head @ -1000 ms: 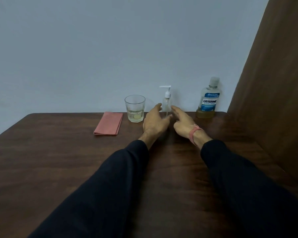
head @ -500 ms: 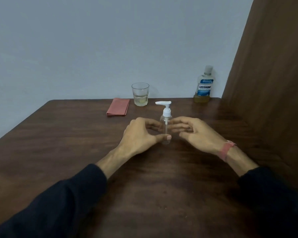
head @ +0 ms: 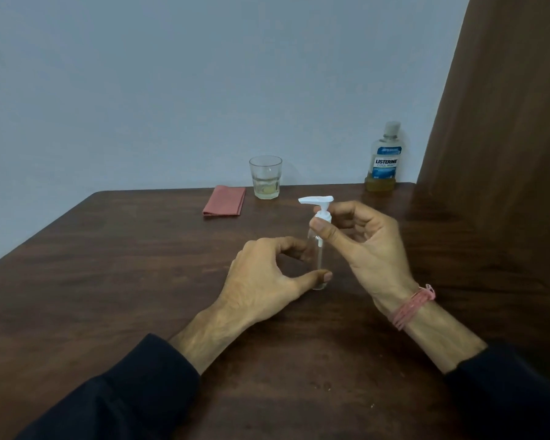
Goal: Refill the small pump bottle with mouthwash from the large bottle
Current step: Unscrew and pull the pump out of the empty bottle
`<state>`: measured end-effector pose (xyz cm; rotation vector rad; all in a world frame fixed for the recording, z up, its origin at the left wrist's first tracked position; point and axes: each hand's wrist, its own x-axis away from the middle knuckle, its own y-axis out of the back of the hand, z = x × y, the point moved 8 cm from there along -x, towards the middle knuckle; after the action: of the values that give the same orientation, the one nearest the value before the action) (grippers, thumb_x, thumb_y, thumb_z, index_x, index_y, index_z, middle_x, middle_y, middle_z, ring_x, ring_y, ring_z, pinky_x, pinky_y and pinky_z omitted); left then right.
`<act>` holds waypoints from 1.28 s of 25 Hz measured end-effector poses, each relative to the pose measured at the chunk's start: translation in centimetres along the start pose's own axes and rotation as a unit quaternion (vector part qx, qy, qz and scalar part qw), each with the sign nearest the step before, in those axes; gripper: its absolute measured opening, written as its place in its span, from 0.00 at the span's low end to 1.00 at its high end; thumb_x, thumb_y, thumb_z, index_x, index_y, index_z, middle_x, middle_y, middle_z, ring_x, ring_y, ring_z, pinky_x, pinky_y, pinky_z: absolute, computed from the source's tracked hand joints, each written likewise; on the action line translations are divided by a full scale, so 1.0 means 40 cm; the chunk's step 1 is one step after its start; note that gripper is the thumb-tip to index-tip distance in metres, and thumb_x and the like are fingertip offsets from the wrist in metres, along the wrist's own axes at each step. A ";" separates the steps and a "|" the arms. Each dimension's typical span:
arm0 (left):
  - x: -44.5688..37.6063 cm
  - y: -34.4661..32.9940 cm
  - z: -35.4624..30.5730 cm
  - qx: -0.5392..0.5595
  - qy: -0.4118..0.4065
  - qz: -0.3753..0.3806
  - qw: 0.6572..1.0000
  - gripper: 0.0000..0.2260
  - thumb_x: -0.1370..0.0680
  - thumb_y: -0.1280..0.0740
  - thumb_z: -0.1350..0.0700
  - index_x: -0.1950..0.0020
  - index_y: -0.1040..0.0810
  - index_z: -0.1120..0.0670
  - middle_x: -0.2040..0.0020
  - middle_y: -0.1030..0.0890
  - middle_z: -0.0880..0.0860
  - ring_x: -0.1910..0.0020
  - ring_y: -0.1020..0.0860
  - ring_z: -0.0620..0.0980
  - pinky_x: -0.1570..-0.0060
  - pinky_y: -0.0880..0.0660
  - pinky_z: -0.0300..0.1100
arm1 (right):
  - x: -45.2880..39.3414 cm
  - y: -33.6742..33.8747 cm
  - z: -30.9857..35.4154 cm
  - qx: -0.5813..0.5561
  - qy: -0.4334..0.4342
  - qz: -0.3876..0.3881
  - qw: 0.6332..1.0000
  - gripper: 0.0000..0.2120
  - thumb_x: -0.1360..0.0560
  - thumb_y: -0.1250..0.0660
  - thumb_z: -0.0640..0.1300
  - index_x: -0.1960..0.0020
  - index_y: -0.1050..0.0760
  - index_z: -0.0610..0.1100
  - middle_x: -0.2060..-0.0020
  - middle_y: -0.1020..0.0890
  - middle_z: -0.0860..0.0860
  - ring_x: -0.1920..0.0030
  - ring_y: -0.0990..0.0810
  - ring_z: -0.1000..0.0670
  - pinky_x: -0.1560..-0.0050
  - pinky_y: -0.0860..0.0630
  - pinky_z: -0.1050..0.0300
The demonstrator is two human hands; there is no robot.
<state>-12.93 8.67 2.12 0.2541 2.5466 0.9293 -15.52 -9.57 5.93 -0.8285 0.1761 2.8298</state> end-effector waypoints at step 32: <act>-0.012 -0.017 0.019 0.110 -0.032 0.010 0.993 0.22 0.28 0.15 0.36 0.35 0.11 0.38 0.39 0.12 0.30 0.36 0.17 0.26 0.41 0.24 0.34 | 0.019 -0.008 -0.046 -0.142 -0.084 0.098 0.981 0.13 0.21 0.27 0.44 0.37 0.15 0.44 0.40 0.12 0.44 0.39 0.13 0.46 0.42 0.16 0.54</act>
<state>-12.19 8.44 1.31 0.3678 2.5907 0.6349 -15.11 -9.47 3.97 -0.6477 -0.1853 3.1433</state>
